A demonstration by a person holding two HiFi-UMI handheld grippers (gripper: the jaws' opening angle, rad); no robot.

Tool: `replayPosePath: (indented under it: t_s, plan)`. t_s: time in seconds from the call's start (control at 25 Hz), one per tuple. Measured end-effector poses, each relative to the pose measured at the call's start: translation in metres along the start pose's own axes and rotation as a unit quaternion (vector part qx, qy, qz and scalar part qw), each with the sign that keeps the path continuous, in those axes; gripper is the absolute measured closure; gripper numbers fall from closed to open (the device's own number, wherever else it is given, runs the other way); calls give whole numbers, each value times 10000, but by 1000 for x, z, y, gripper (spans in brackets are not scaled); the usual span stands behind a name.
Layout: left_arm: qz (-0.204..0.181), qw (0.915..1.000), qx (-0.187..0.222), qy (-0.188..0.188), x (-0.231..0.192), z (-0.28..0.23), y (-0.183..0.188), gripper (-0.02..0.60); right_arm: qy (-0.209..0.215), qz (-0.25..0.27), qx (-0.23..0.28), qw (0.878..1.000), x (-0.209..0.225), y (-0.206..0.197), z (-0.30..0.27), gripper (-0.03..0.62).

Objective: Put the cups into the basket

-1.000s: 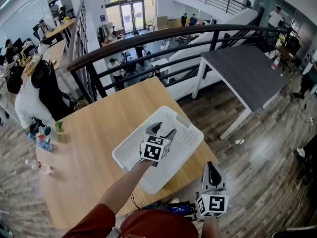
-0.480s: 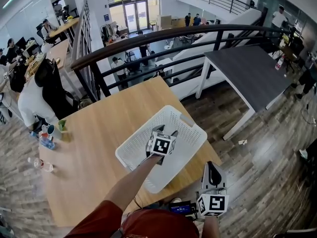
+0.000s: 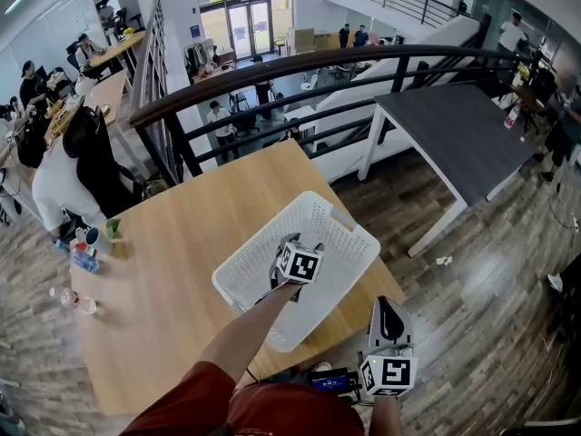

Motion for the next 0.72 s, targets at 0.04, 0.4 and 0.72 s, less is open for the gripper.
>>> replayPosePath:
  t_s: [0.04, 0.4, 0.72]
  plan:
    - [-6, 10000, 4, 15, 0, -1, -1, 298, 1, 5, 0, 10000, 0, 0, 0, 579]
    - [-60, 9999, 78, 66, 2, 0, -2, 298, 10, 41, 27, 10000, 0, 4, 1, 579]
    - [-16, 9998, 170, 59, 2, 0, -7, 298, 29, 24, 56, 10000, 0, 4, 0, 579]
Point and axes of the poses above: the fingertips, and each gripper's own axes: z backward along the fingers, x to its right, y out of its top, the point moved 5 cm from there along z, backward along the fingers, and after that the axes turned 8 degrees about -x, right-handed, at the moved point
